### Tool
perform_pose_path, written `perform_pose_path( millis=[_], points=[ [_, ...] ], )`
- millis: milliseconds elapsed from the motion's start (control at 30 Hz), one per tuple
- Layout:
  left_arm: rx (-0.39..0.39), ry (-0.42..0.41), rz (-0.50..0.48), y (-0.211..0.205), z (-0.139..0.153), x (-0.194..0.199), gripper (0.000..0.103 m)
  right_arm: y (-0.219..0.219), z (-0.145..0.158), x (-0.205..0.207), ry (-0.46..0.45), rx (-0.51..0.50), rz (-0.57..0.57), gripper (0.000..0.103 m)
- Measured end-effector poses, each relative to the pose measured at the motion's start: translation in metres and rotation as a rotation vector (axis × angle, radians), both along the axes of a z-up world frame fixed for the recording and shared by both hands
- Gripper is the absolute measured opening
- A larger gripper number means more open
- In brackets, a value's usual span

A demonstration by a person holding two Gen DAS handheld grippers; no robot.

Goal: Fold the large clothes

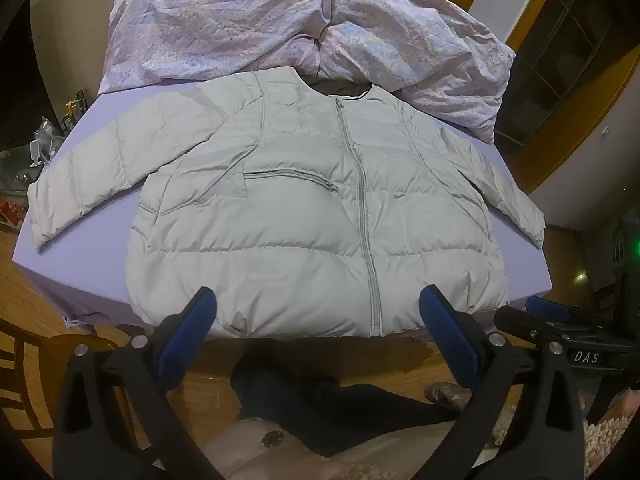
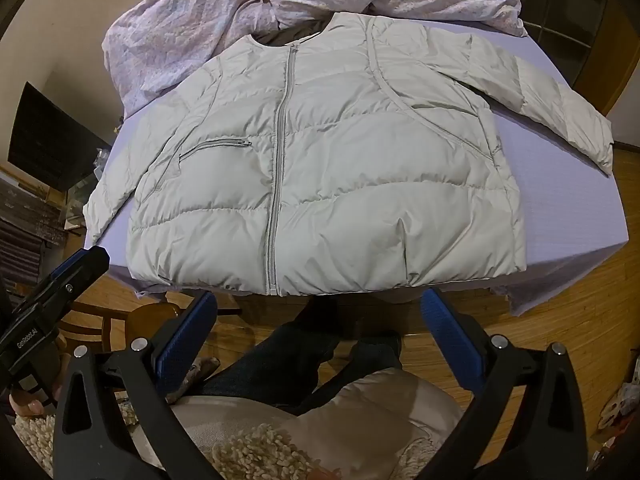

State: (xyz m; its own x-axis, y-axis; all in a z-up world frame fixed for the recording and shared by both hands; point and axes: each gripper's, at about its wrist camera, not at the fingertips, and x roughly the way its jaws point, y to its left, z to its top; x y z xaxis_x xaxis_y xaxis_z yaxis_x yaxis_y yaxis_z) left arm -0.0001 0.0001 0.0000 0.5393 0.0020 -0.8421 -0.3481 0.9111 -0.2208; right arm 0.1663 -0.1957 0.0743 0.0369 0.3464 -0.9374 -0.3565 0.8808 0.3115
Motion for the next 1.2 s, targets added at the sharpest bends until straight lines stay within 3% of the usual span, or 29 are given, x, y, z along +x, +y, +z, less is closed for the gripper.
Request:
perform_pose_path(
  millis=[1200],
  points=[
    [0.001, 0.008, 0.001, -0.0003, -0.0002, 0.0002, 0.100, 0.0005, -0.0015, 0.0009, 0.004, -0.005, 0.000, 0.102]
  ],
)
